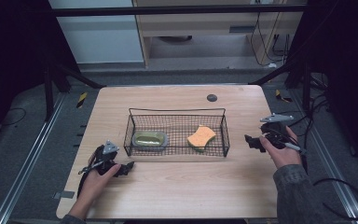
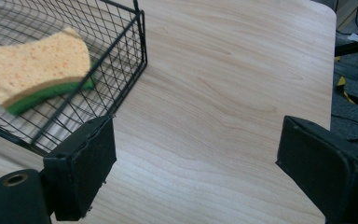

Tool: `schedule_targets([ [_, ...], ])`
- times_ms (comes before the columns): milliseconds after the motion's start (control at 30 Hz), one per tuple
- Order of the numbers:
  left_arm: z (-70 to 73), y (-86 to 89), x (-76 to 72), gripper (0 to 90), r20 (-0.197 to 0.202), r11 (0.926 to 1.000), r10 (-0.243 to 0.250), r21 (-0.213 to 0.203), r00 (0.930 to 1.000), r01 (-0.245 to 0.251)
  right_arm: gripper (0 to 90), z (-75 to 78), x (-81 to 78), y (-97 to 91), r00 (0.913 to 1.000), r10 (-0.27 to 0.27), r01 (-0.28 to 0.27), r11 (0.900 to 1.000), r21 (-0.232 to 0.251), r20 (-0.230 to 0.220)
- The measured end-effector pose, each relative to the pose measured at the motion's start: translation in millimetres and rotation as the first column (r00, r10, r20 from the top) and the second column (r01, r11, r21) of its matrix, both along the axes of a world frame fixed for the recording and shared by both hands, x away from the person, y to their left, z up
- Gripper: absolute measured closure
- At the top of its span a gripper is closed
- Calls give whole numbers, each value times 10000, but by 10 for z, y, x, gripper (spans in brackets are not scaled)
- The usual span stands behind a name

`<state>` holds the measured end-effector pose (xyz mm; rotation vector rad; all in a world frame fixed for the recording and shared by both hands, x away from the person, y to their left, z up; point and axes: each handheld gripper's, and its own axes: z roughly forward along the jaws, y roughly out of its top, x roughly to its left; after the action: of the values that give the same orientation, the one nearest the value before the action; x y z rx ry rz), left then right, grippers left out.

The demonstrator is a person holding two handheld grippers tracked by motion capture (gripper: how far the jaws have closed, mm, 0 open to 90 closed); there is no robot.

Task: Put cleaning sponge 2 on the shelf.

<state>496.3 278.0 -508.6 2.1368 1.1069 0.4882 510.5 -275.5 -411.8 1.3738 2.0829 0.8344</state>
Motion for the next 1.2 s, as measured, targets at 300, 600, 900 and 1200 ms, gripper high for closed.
schedule_targets([
  [300,0,0,0,0,1,10000,0,-1,10000,0,124,-199,17,-51,9998,-120,117,9998,-164,-188],
  [600,0,0,0,0,2,10000,-1,0,10000,1,138,-471,92,-76,9987,-36,21,9996,-288,-517],
  [900,0,0,1,0,0,10000,-3,1,10000,3,138,-685,183,-40,9975,-146,139,9998,-108,-692],
  [1200,0,0,0,0,3,10000,2,0,10000,-2,116,-765,272,-40,9955,-719,735,9970,247,-623],
])
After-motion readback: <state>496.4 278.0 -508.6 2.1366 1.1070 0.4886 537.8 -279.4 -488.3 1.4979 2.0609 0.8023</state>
